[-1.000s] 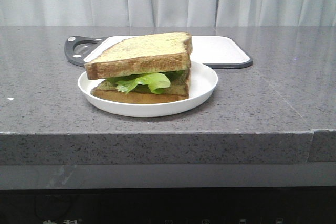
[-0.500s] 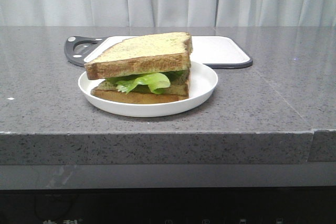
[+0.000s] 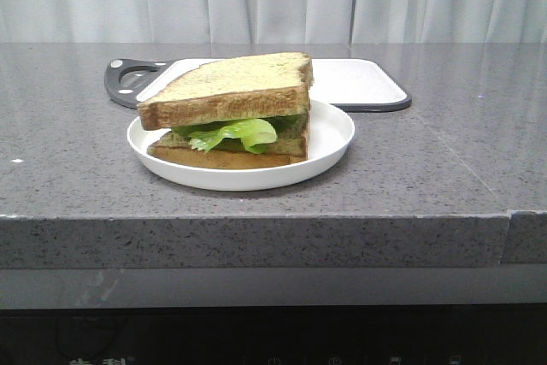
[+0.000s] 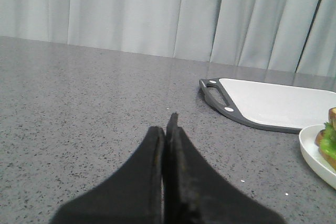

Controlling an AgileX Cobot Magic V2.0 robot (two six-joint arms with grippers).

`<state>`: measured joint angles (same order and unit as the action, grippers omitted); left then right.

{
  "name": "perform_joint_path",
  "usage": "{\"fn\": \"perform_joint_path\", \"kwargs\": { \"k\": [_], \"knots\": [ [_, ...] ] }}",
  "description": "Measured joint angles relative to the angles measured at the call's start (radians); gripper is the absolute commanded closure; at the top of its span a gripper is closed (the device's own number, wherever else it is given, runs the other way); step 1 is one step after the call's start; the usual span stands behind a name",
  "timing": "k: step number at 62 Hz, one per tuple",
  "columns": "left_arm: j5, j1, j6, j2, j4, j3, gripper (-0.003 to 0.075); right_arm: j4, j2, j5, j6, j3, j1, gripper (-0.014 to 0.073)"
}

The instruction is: Left arm grabs bread, right arm adds lettuce

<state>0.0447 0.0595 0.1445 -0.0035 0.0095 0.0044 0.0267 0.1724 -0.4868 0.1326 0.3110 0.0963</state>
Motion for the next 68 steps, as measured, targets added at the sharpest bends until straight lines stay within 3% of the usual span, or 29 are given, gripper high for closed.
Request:
{"fn": "perform_joint_path", "kwargs": {
  "k": [10, 23, 68],
  "knots": [
    [0.0, 0.0, 0.0, 0.0, 0.0, 0.0, 0.0741, -0.013, -0.126, 0.202, 0.0, -0.209, -0.041, 0.0661],
    [0.0, 0.0, 0.0, 0.0, 0.0, 0.0, 0.0741, -0.016, -0.181, 0.363, 0.0, -0.333, -0.055, 0.0661],
    [0.0, 0.0, 0.002, 0.0, 0.0, 0.0, 0.0741, -0.018, -0.182, 0.395, 0.0, -0.337, -0.055, 0.0661]
  ]
}}
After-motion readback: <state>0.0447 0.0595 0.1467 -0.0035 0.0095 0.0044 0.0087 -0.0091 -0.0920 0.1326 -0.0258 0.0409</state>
